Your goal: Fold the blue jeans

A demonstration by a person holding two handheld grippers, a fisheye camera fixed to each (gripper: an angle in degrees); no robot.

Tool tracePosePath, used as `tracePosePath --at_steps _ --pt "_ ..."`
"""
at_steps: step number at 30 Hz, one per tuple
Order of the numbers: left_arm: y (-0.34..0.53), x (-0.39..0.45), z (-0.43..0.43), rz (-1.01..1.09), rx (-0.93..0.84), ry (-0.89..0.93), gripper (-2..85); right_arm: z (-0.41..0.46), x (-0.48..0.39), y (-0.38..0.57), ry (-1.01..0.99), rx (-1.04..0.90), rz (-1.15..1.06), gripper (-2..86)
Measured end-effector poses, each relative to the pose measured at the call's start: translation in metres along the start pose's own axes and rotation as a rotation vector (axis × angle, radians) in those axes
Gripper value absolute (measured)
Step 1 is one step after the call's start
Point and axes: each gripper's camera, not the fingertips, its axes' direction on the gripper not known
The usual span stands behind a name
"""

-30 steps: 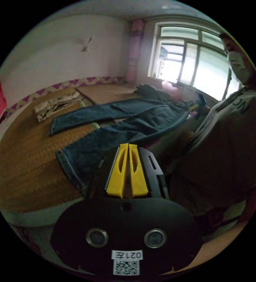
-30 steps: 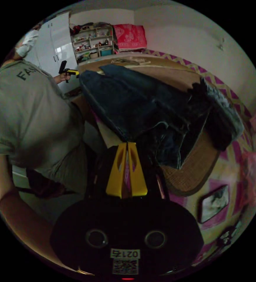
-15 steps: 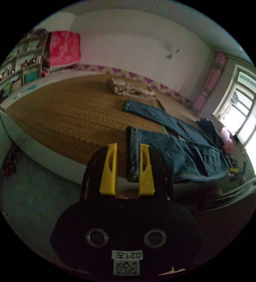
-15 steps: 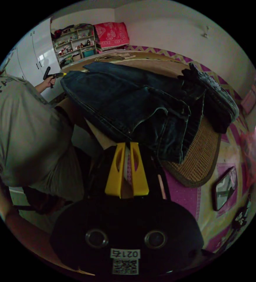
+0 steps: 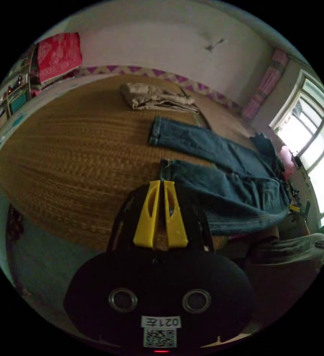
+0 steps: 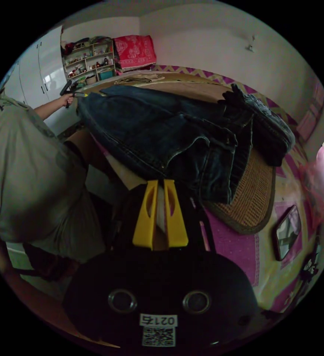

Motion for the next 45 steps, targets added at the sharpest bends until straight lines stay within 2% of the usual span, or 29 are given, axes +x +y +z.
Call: tracePosePath --at_steps 7,15,20,25,27,29,33,38,40,42,43,44,45 --pt "0.032 -0.008 0.000 -0.056 0.065 0.097 -0.5 -0.006 -0.042 0.006 0.143 0.032 -0.013 1.4" --pt "0.059 0.050 0.007 0.177 0.032 -0.290 3.1 0.001 -0.106 -0.007 0.446 -0.024 0.062 0.8" --pt "0.073 0.063 0.012 0.238 0.014 -0.329 -0.1 0.003 -0.119 -0.011 0.508 -0.015 0.106 0.6" --pt "0.083 0.064 0.006 0.199 -0.028 -0.315 -0.9 -0.008 -0.108 -0.009 0.429 0.034 0.230 1.7" --pt "0.090 0.063 -0.017 0.107 0.059 -0.225 -0.9 -0.036 -0.090 -0.012 0.309 0.044 0.279 4.2" --pt "0.098 0.064 -0.036 0.071 0.135 -0.114 -1.0 -0.066 -0.076 -0.011 0.280 0.158 0.338 5.4" --pt "0.115 0.078 -0.051 0.076 0.178 -0.025 -1.0 -0.084 -0.033 -0.022 0.365 0.197 0.417 2.8" --pt "0.133 0.100 -0.048 0.128 0.157 -0.027 -1.0 -0.076 0.009 -0.054 0.411 0.229 0.450 1.0" --pt "0.142 0.106 -0.047 0.144 0.150 -0.030 -1.0 -0.059 0.021 -0.067 0.411 0.185 0.436 -0.2" --pt "0.156 0.110 -0.047 0.146 0.156 -0.035 -1.0 -0.001 0.052 -0.072 0.461 -0.128 0.487 -0.5" --pt "0.160 0.110 -0.047 0.142 0.156 -0.034 -1.0 0.013 0.058 -0.070 0.469 -0.217 0.497 -0.5" --pt "0.167 0.110 -0.047 0.134 0.156 -0.035 -1.0 0.006 0.053 -0.067 0.533 -0.097 0.498 -0.6" --pt "0.175 0.109 -0.049 0.119 0.161 -0.041 -1.0 0.004 0.054 -0.069 0.549 -0.129 0.526 -0.6"
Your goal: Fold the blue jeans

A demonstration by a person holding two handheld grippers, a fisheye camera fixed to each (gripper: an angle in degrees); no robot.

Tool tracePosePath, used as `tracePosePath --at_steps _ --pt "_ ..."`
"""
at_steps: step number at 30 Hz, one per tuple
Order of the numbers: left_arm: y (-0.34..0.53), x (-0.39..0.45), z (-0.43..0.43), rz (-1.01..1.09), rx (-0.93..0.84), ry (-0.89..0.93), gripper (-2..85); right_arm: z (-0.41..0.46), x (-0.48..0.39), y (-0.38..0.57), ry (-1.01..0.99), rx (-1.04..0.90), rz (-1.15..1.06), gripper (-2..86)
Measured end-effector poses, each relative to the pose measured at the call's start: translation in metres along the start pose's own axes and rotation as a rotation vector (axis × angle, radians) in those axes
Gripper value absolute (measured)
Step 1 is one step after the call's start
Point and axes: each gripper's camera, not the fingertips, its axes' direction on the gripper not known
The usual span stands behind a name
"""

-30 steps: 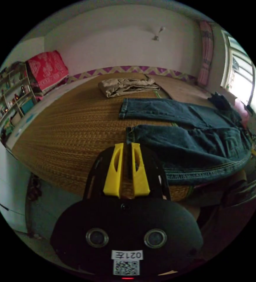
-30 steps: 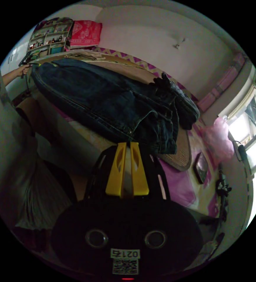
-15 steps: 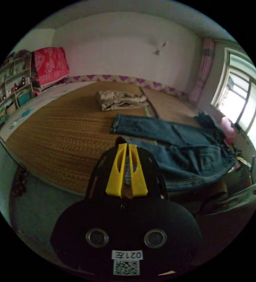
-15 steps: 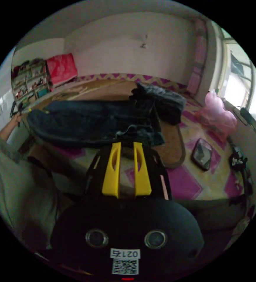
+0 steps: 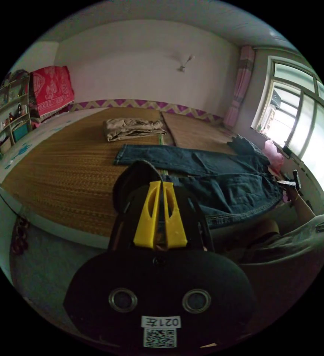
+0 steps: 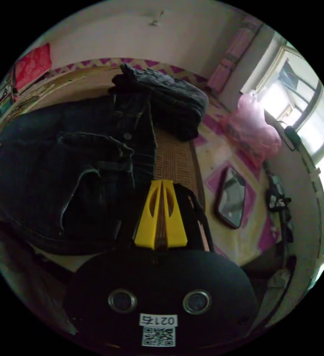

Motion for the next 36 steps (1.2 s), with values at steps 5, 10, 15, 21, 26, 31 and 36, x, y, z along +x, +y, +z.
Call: tracePosePath --at_steps 5,10,15,21,26,31,36 --pt "0.019 -0.005 -0.005 -0.045 0.014 0.022 -1.0 -0.031 0.006 0.004 -0.185 0.349 0.037 -0.9" --pt "0.021 -0.009 0.000 -0.076 0.007 0.050 -1.0 0.054 -0.003 -0.050 -0.162 -0.006 -0.044 -0.9" --pt "0.032 -0.014 -0.006 -0.057 0.002 0.028 -1.0 0.031 0.019 -0.063 -0.196 0.197 0.025 -0.8" --pt "0.047 -0.030 -0.006 -0.112 -0.011 0.042 -0.9 0.075 0.029 -0.080 -0.094 -0.040 0.079 -0.7" --pt "0.068 -0.045 -0.022 -0.234 0.018 -0.017 -0.5 0.016 0.037 -0.035 -0.150 0.140 0.091 -0.4" --pt "0.092 -0.074 -0.037 -0.451 0.072 0.009 2.5 -0.014 0.056 0.056 -0.260 0.200 0.270 2.5" --pt "0.104 -0.107 -0.029 -0.624 0.090 0.085 5.5 0.005 0.080 0.142 -0.378 0.153 0.496 5.9"
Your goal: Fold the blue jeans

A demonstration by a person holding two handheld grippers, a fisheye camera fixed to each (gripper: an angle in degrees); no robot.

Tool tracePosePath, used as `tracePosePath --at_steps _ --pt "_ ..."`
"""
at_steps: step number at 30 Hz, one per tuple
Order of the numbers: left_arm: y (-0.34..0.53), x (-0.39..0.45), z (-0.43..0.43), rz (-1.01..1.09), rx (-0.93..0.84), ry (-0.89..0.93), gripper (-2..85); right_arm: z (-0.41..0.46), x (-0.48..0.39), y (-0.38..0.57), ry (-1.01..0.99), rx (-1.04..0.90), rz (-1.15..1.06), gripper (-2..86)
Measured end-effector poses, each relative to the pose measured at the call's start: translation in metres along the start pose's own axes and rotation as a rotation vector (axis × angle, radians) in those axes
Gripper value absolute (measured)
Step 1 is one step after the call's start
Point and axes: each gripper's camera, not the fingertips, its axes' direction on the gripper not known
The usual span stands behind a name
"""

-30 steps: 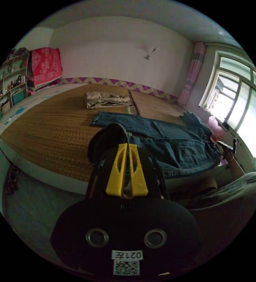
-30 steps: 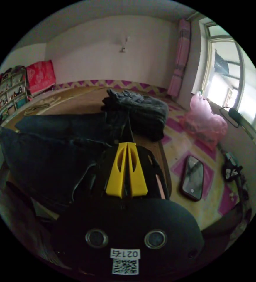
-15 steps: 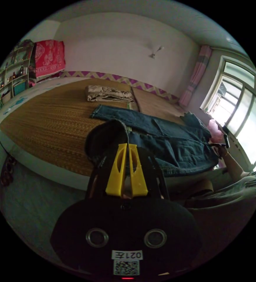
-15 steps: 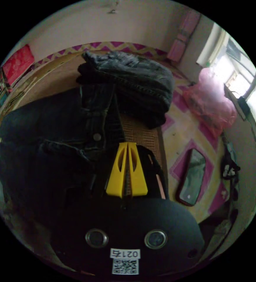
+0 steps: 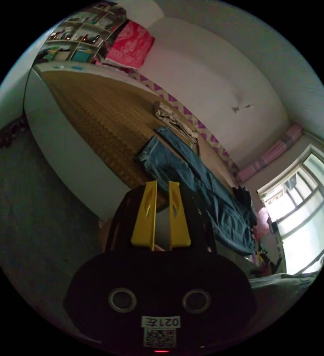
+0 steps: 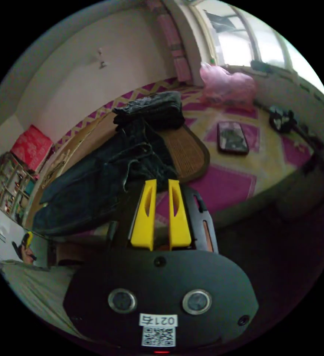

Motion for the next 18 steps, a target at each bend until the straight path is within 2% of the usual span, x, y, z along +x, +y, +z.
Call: tracePosePath --at_steps 9,18 --pt "-0.024 -0.037 0.016 -0.170 -0.021 0.139 6.7 0.025 0.076 0.048 -0.286 -0.025 0.311 7.5" --pt "-0.037 -0.057 0.009 -0.192 -0.020 0.167 4.6 0.054 0.117 0.046 -0.579 -0.019 0.476 9.0"
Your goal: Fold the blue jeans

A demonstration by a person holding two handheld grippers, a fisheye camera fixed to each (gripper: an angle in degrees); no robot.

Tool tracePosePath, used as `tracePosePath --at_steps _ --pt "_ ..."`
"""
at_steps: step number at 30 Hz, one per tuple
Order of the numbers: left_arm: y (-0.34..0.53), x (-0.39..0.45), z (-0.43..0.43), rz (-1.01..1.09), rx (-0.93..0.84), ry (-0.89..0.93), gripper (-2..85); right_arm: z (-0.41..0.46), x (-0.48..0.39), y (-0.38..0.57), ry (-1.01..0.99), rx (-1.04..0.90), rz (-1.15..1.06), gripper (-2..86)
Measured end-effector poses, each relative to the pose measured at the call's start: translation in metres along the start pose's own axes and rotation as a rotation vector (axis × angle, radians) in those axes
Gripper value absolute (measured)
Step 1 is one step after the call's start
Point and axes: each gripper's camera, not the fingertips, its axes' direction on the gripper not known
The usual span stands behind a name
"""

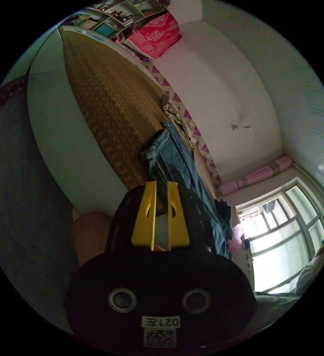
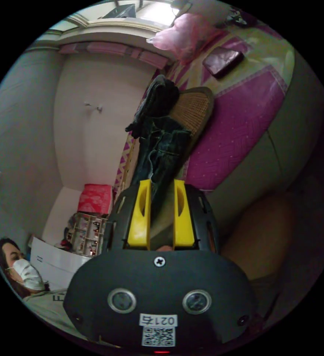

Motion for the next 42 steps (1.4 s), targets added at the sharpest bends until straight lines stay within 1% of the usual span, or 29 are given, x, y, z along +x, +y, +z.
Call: tracePosePath --at_steps 4,6,7,10,14,15,18,20,22,24,26,29,33,36,39,42 --pt "-0.005 -0.004 -0.003 -0.006 0.001 0.002 2.7 0.011 0.003 -0.009 -0.036 0.002 0.002 7.6" --pt "-0.008 -0.007 -0.005 -0.012 0.001 0.006 0.3 0.022 0.000 -0.016 0.064 -0.014 -0.019 3.2" --pt "-0.009 -0.007 -0.006 -0.009 -0.002 0.008 0.0 0.023 0.000 -0.017 0.082 -0.016 -0.022 2.3" --pt "-0.015 -0.006 -0.011 0.030 -0.007 0.006 -0.7 0.016 -0.002 -0.024 0.018 0.004 -0.050 0.0" --pt "-0.037 0.021 -0.031 0.164 0.031 0.106 -0.9 0.009 -0.028 -0.046 -0.118 -0.011 -0.120 -0.5" --pt "-0.049 0.036 -0.040 0.214 0.086 0.102 -0.9 0.012 -0.041 -0.058 -0.141 -0.024 -0.147 -0.4" --pt "-0.092 0.073 -0.052 0.296 0.155 0.065 -0.9 0.029 -0.078 -0.100 -0.147 -0.044 -0.219 -0.2" --pt "-0.119 0.093 -0.045 0.359 0.138 0.016 -0.9 0.053 -0.098 -0.129 -0.146 -0.078 -0.246 -0.1" --pt "-0.138 0.104 -0.026 0.399 0.057 -0.035 -0.7 0.081 -0.110 -0.151 -0.137 -0.122 -0.262 0.0" --pt "-0.141 0.099 -0.011 0.376 -0.021 -0.069 -0.1 0.107 -0.114 -0.161 -0.104 -0.168 -0.245 0.0" --pt "-0.131 0.085 -0.012 0.326 -0.044 -0.081 1.4 0.108 -0.107 -0.158 -0.115 -0.166 -0.242 0.0" --pt "-0.103 0.052 -0.016 0.188 -0.081 -0.008 6.5 0.094 -0.080 -0.147 -0.201 -0.127 -0.192 0.0" --pt "-0.070 0.015 -0.017 -0.068 -0.061 0.048 11.3 0.077 -0.051 -0.135 -0.250 -0.094 -0.149 0.0" --pt "-0.062 0.003 -0.018 -0.183 -0.006 0.058 12.1 0.074 -0.046 -0.131 -0.247 -0.084 -0.156 0.0" --pt "-0.067 -0.002 -0.012 -0.231 0.014 0.085 12.2 0.077 -0.043 -0.133 -0.245 -0.092 -0.161 0.0" --pt "-0.077 -0.005 -0.004 -0.265 -0.012 0.095 11.8 0.082 -0.038 -0.136 -0.259 -0.099 -0.147 0.0"
